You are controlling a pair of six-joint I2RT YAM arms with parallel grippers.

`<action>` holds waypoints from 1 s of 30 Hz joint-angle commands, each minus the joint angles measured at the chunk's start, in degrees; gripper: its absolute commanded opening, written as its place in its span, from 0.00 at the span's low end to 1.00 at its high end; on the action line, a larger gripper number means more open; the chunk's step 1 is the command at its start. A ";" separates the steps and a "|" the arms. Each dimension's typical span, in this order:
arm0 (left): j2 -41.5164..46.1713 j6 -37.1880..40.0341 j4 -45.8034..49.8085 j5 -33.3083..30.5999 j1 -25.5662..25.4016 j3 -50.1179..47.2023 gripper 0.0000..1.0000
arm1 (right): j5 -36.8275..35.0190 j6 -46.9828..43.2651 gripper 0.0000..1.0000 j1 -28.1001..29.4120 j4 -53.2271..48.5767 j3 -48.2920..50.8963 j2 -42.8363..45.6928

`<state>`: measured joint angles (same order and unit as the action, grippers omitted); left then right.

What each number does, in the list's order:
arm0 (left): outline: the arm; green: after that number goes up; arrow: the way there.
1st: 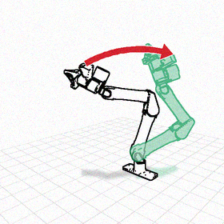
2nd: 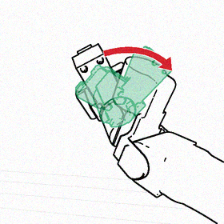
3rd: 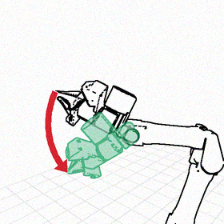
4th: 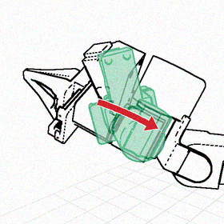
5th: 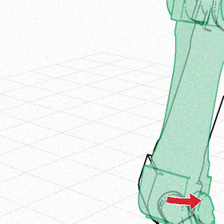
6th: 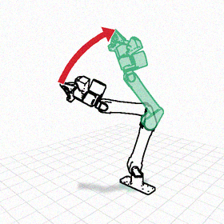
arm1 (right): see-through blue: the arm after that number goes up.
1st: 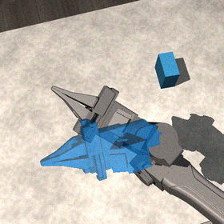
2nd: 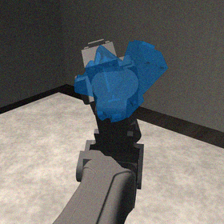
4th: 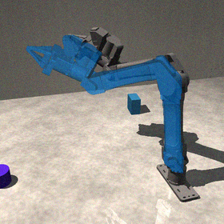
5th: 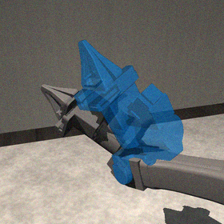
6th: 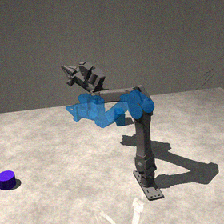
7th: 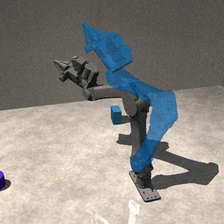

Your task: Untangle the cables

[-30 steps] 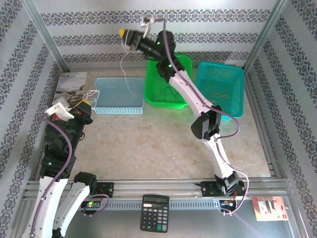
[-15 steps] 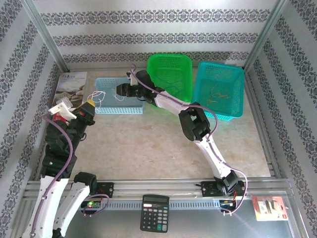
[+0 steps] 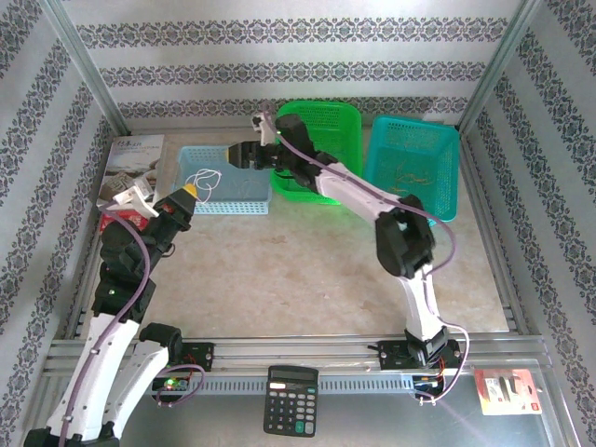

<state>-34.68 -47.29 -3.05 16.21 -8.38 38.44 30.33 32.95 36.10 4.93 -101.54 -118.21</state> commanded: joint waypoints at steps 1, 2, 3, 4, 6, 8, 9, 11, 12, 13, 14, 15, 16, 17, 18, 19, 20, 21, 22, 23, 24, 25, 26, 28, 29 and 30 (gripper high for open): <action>-1.29 -7.04 -11.78 3.62 0.74 -2.07 0.00 | -0.06 -0.03 0.63 -1.18 6.06 11.61 9.92; -1.74 -8.31 -13.22 3.51 0.74 -2.61 0.00 | 0.03 0.50 0.62 -1.40 7.84 15.46 12.58; -2.32 -9.80 -14.86 3.45 0.70 -3.14 0.00 | 0.44 1.19 0.62 -1.57 10.04 19.94 15.64; -2.81 -11.43 -16.33 3.28 0.66 -3.52 0.00 | 0.78 1.94 0.61 -1.72 12.75 24.36 18.44; -3.91 -14.51 -18.79 2.83 0.59 -4.41 0.00 | 2.19 2.97 0.60 -1.68 17.14 30.70 22.67; -4.60 -17.63 -20.77 1.95 0.47 -5.31 0.00 | 2.63 3.35 0.60 -0.95 22.13 36.72 26.78; -4.96 -19.22 -21.93 1.37 0.41 -5.91 0.00 | 2.19 2.99 0.61 -0.19 23.86 39.27 28.47; -5.20 -21.52 -23.08 0.44 0.15 -6.67 0.00 | 0.63 1.37 0.62 1.87 25.84 42.05 30.72; -5.20 -22.66 -23.63 -0.15 -0.09 -7.17 0.00 | -0.58 0.35 0.63 3.11 26.61 42.87 31.31; -5.22 -23.43 -24.11 -0.70 -0.30 -7.49 0.00 | -1.74 -0.56 0.64 4.35 26.94 43.09 31.39; -5.14 -23.91 -24.28 -1.11 -0.47 -7.73 0.00 | -2.53 -1.08 0.64 5.16 27.17 42.96 31.20; -5.07 -24.48 -24.37 -1.55 -0.81 -7.91 0.00 | -3.26 -1.31 0.64 6.00 27.68 42.54 30.78; -5.05 -24.96 -24.61 -1.92 -1.01 -7.99 0.00 | -3.73 -1.16 0.64 6.59 28.41 41.88 30.09; -4.97 -25.26 -24.93 -2.18 -1.26 -8.17 0.00 | -3.71 -0.81 0.64 6.95 28.86 41.23 29.18; -5.09 -25.59 -25.20 -2.48 -1.55 -8.22 0.00 | -3.66 -0.50 0.64 7.32 29.31 40.22 28.26; -5.05 -25.64 -25.25 -2.59 -1.73 -8.29 0.00 | -3.78 -0.19 0.64 7.73 29.89 39.32 27.28; -5.05 -25.62 -25.25 -2.71 -1.89 -8.27 0.00 | -3.95 -0.01 0.64 7.97 30.48 38.63 26.49; -5.05 -25.61 -25.33 -2.90 -2.05 -8.31 0.00 | -4.27 0.42 0.64 8.24 30.73 37.71 25.62; -5.05 -25.65 -25.51 -2.97 -2.15 -8.38 0.00 | -4.53 0.58 0.64 8.52 30.58 36.66 24.63; -5.07 -25.77 -25.56 -2.96 -2.23 -8.38 0.00 | -4.94 0.67 0.64 8.73 30.78 35.98 23.83; -5.14 -25.88 -25.60 -2.96 -2.22 -8.42 0.00 | -5.33 0.87 0.64 8.89 30.92 35.33 23.04; -5.22 -25.91 -25.79 -2.94 -2.27 -8.44 0.00 | -5.68 1.12 0.64 8.93 31.30 34.65 22.20; -5.23 -25.93 -25.89 -2.91 -2.33 -8.45 0.00 | -6.02 1.23 0.64 8.97 31.37 34.02 21.47; -5.32 -26.21 -26.22 -2.93 -2.40 -8.50 0.00 | -6.71 1.53 0.63 8.97 31.55 32.67 20.05; -5.40 -26.28 -26.38 -2.84 -2.47 -8.54 0.00 | -6.80 1.72 0.62 8.90 31.68 31.94 19.34; -5.49 -26.32 -26.48 -2.73 -2.44 -8.54 0.00 | -6.94 1.94 0.61 8.91 31.76 31.27 18.71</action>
<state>-40.27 -71.72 -25.36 13.96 -10.15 30.48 24.86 34.33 44.16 33.36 -67.46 -98.04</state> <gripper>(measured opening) 0.041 0.615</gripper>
